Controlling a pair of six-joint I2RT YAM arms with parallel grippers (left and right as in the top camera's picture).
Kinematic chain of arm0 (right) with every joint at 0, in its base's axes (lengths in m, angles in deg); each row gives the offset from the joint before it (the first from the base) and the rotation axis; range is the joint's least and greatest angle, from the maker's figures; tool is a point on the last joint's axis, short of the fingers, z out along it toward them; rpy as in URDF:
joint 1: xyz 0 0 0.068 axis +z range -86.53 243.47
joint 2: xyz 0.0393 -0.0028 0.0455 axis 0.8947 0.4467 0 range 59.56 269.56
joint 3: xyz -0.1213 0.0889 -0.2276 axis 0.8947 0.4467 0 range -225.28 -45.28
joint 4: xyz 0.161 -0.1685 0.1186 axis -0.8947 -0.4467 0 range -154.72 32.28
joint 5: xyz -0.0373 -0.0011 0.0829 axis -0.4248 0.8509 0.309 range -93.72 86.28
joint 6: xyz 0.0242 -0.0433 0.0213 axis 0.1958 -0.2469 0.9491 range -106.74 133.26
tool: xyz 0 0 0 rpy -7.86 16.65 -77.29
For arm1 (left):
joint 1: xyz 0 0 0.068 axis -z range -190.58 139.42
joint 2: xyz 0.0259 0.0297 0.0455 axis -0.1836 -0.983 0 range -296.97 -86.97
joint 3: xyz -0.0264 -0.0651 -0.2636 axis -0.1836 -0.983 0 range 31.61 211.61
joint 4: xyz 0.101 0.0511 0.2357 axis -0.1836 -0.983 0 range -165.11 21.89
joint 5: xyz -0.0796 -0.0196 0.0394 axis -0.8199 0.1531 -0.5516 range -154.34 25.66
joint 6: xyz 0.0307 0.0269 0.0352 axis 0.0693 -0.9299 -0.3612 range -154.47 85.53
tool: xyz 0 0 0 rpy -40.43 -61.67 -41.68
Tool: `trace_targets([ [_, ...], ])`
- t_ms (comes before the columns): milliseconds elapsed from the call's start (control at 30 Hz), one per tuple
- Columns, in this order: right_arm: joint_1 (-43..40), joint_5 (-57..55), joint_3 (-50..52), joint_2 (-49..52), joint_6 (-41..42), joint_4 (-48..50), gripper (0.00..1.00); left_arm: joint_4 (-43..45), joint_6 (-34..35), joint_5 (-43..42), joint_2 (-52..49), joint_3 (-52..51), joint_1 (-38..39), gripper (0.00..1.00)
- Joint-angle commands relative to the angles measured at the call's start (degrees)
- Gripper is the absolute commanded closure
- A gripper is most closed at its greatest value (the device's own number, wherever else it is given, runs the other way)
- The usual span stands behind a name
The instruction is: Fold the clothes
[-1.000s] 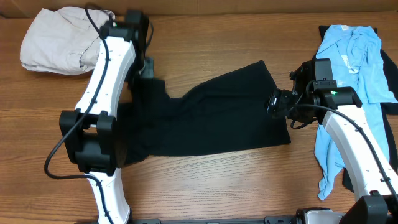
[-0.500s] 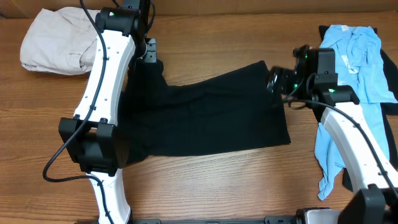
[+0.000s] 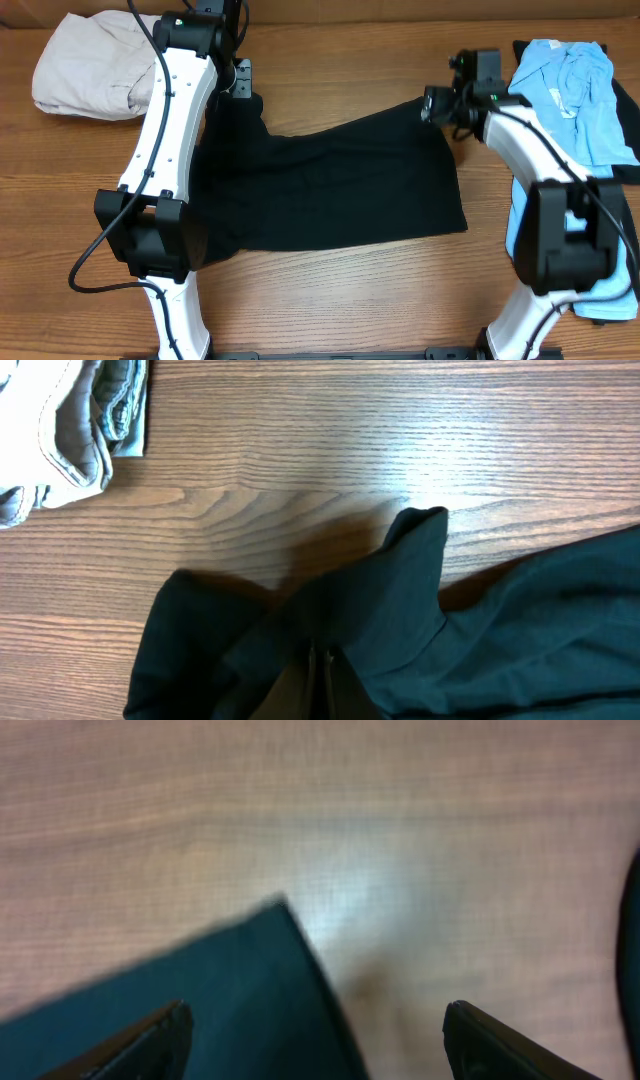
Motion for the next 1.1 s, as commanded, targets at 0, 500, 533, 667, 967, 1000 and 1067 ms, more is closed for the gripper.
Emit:
trace_targets([
  [0,1.2,-1.6,-8.8,4.9,-3.6,-1.6,0.21,0.2,0.8,-0.3,0.3,1.1,0.4,0.95],
  [500,3.3,-1.0,-11.6,15.7,-9.2,1.7,0.31,-1.0,0.8,-0.7,0.3,1.1,0.5,0.96],
  [533,3.4,-0.7,-11.6,15.8,-9.2,1.8,0.32,-1.1,0.8,-0.7,0.3,1.1,0.5,0.96],
  [667,3.7,1.3,-11.6,17.6,-9.2,2.6,0.42,-1.4,0.8,-0.7,0.3,1.1,0.5,0.96],
  [967,3.6,1.8,-12.5,18.9,-8.1,2.7,0.88,-1.0,0.8,-0.5,0.3,1.1,0.4,0.96],
  [1000,3.4,1.4,-12.9,18.9,-7.0,2.5,0.91,-1.0,0.8,-0.5,0.3,1.1,0.4,0.96],
  [1067,3.0,1.2,-14.6,18.8,-5.7,1.0,0.96,-0.9,0.8,0.0,0.3,1.1,0.3,0.96],
])
